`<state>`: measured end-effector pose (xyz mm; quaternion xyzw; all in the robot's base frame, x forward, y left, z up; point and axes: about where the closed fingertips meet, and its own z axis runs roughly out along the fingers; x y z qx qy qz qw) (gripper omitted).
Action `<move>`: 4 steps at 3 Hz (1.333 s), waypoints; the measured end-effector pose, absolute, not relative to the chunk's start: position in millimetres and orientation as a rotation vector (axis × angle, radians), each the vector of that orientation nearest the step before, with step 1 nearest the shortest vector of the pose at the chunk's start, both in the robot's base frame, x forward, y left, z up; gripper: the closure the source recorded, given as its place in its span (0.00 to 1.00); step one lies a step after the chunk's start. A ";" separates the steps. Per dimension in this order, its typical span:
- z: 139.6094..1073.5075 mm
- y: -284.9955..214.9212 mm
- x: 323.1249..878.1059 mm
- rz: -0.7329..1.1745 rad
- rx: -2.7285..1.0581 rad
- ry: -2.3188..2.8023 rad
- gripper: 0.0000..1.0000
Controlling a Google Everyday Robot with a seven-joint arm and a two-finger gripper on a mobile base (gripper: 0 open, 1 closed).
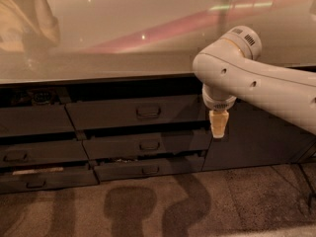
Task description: Open top drawer
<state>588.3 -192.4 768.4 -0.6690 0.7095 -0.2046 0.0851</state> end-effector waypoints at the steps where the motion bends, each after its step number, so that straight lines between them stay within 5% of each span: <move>1: 768.4 -189.8 587.4 -0.541 -2.026 2.061 0.00; 2: 770.1 -182.2 583.7 -0.348 -2.038 1.959 0.00; 4: 770.2 -174.1 579.1 -0.298 -2.096 1.882 0.00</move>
Offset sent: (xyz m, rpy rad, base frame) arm -0.0189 0.0233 0.0074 0.3171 0.0980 0.3959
